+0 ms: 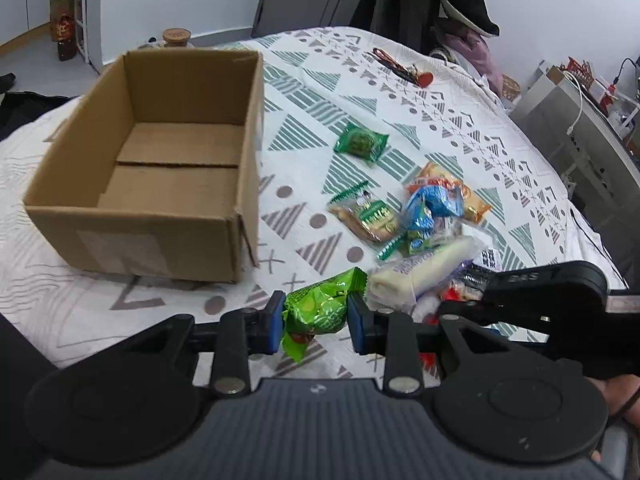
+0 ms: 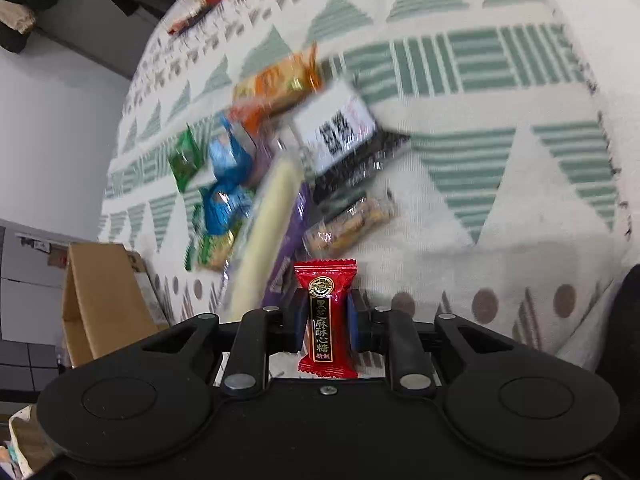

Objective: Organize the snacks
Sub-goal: 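Carry both candies over the cardboard box and open both tools to drop them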

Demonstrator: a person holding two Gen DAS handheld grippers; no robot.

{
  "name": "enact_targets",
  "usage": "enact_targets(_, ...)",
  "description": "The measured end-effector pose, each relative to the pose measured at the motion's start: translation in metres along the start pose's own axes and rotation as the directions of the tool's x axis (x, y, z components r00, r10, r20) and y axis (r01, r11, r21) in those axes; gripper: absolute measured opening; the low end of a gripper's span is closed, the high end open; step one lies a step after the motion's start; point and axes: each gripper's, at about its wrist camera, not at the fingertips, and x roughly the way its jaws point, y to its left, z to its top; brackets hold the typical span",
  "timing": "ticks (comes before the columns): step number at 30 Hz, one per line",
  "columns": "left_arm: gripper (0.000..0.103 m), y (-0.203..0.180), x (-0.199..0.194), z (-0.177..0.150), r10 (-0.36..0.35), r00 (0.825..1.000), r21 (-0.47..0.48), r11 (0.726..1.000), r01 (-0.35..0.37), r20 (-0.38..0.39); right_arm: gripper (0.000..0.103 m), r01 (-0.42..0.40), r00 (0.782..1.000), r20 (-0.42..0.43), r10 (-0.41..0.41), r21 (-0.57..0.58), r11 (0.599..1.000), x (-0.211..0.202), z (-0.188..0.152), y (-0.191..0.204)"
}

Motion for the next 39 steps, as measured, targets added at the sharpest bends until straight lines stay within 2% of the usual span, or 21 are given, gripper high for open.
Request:
enact_targets(7,0.032,0.004,-0.027,0.014,0.024,0.998,0.013,1.0,-0.025,0.063,0.02,-0.11,0.993,0.036,0.113,-0.079,0.991,-0.019,0.0,0.019)
enact_targets(13,0.032,0.016,-0.049,0.025,0.049,0.992,-0.007,0.999,-0.048,0.116,0.02,-0.217,0.974,0.036,0.224,-0.135,0.967,-0.028,0.0,0.037)
enact_targets(19,0.032,0.033,-0.063,0.036,0.084,0.985,-0.038,0.996,-0.079,0.15,0.02,-0.282,0.957,0.023,0.291,-0.184,0.942,-0.029,-0.005,0.059)
enact_targets(28,0.032,0.065,-0.072,0.056,0.125,0.974,-0.095,0.99,-0.108,0.19,0.02,-0.395,0.916,-0.034,0.399,-0.24,0.887,-0.024,-0.022,0.102)
enact_targets(35,0.032,0.081,-0.067,0.068,0.139,0.971,-0.122,0.986,-0.117,0.194,0.02,-0.487,0.873,-0.106,0.476,-0.256,0.835,-0.017,-0.029,0.135)
enact_targets(39,0.032,0.088,-0.057,0.073,0.14,0.972,-0.14,0.983,-0.115,0.187,0.02,-0.494,0.869,-0.119,0.48,-0.274,0.825,-0.011,-0.028,0.149)
